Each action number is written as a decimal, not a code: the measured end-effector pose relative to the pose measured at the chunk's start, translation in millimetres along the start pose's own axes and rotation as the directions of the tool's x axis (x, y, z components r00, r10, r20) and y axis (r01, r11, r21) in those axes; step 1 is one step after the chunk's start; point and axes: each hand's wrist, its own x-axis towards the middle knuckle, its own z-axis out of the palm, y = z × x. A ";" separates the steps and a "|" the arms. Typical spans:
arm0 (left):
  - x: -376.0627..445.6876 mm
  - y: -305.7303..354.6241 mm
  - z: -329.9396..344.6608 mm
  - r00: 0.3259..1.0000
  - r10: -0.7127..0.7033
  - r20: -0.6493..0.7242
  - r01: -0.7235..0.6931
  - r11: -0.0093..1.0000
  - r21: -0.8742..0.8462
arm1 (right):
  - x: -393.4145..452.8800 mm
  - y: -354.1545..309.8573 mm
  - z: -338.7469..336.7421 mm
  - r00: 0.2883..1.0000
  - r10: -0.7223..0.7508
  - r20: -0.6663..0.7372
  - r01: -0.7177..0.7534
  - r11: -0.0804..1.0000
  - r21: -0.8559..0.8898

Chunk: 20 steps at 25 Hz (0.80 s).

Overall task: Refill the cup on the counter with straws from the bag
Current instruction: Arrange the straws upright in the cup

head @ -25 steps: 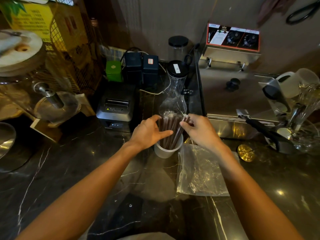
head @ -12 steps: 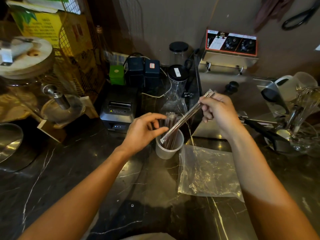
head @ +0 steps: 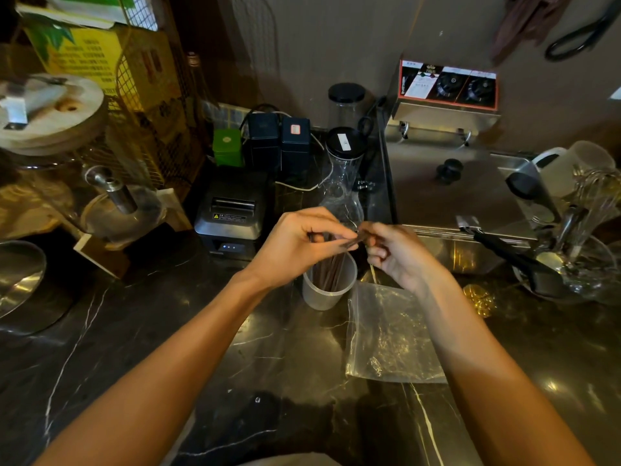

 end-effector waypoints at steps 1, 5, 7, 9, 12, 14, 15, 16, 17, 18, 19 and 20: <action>2.3 2.4 0.4 1.000 0.014 -0.015 -0.013 1.000 0.013 | -0.2 2.6 0.9 1.000 0.008 0.003 -0.007 0.999 -0.052; 11.9 6.6 -1.9 0.991 0.013 -0.134 -0.004 0.998 0.069 | -3.6 6.6 3.3 0.996 -0.067 -0.062 0.031 0.889 -0.458; 13.4 1.4 -2.0 0.986 -0.037 -0.165 0.054 0.994 0.097 | -8.0 5.8 5.6 0.990 -0.143 -0.007 0.120 0.854 -0.506; 11.9 -8.4 -1.0 0.986 -0.080 -0.144 0.102 0.983 0.153 | -12.5 6.0 8.0 0.976 -0.197 0.093 0.217 0.847 -0.485; 7.6 -24.1 4.4 0.985 -0.145 -0.092 0.159 0.970 0.183 | -11.3 12.0 9.6 0.944 -0.254 0.210 0.328 0.780 -0.533; 4.7 -31.4 8.8 0.983 -0.180 -0.040 0.184 0.965 0.187 | -3.2 20.9 9.5 0.928 -0.298 0.223 0.371 0.691 -0.621; 2.9 -35.4 10.6 0.982 -0.190 -0.025 0.191 0.960 0.206 | 1.9 26.6 9.2 0.925 -0.314 0.215 0.375 0.652 -0.659; 0.8 -39.2 11.8 0.980 -0.199 -0.020 0.198 0.951 0.237 | 6.5 32.7 7.6 0.925 -0.319 0.205 0.368 0.626 -0.688; -1.5 -43.7 12.0 0.977 -0.212 -0.024 0.211 0.937 0.277 | 10.5 38.6 5.2 0.929 -0.318 0.190 0.352 0.602 -0.716; -3.8 -47.6 12.0 0.974 -0.225 -0.034 0.224 0.921 0.320 | 13.8 44.3 2.0 0.934 -0.314 0.168 0.328 0.575 -0.749; -6.2 -51.3 11.5 0.970 -0.239 -0.044 0.239 0.903 0.357 | 15.5 49.0 -0.9 0.941 -0.310 0.137 0.295 0.550 -0.781; -8.3 -54.7 10.9 0.965 -0.256 -0.050 0.256 0.889 0.380 | 16.9 53.3 -3.4 0.944 -0.311 0.108 0.268 0.536 -0.800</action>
